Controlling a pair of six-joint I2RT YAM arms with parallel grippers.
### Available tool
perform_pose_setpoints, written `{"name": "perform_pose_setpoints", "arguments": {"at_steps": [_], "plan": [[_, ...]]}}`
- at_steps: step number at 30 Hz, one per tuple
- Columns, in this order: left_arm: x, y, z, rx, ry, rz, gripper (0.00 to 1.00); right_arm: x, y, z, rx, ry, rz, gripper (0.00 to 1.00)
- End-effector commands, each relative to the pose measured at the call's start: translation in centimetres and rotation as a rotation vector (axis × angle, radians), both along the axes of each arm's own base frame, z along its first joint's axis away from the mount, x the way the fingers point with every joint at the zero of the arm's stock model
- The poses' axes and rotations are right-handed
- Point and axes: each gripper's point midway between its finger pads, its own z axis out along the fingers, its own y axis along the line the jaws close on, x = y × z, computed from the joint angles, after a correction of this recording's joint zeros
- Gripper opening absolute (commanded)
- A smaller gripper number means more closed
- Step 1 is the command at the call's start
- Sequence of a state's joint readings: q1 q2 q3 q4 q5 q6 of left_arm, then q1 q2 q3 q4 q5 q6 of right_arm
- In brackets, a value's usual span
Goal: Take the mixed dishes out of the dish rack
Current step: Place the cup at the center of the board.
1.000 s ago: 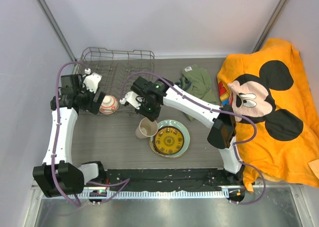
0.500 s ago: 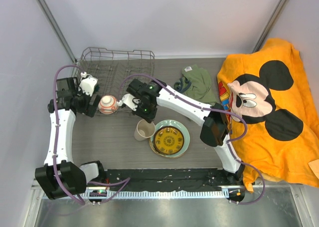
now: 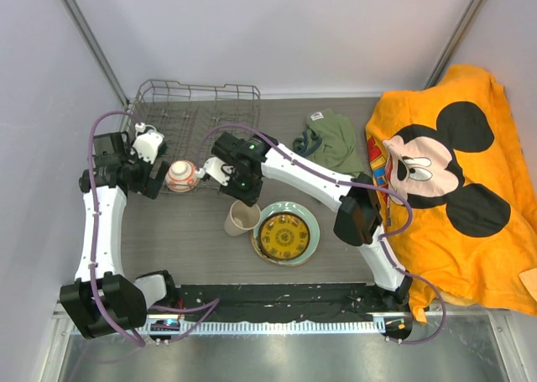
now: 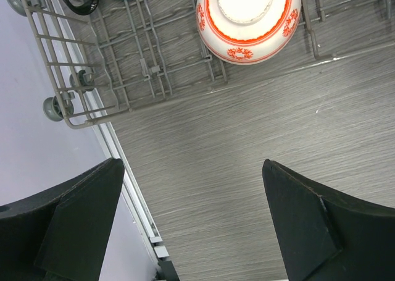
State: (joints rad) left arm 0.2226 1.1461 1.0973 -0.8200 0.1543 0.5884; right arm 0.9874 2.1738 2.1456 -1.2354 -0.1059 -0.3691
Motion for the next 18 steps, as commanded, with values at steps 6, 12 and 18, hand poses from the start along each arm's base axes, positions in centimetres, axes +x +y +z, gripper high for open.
{"name": "perform_pose_setpoints", "arguments": {"at_steps": [6, 12, 18], "plan": [[0.23, 0.09, 0.48, 0.0, -0.04, -0.018, 1.0, 0.57, 0.9, 1.24, 0.024, -0.049, 0.013, 0.32], [0.18, 0.19, 0.29, -0.002, -0.038, -0.017, 0.99, 0.66, 0.92, 1.2, 0.02, -0.055, 0.011, 0.34], [0.17, 0.24, 0.15, -0.003, -0.034, -0.018, 1.0, 0.8, 1.21, 1.52, 0.028, -0.067, 0.012, 0.34]]}}
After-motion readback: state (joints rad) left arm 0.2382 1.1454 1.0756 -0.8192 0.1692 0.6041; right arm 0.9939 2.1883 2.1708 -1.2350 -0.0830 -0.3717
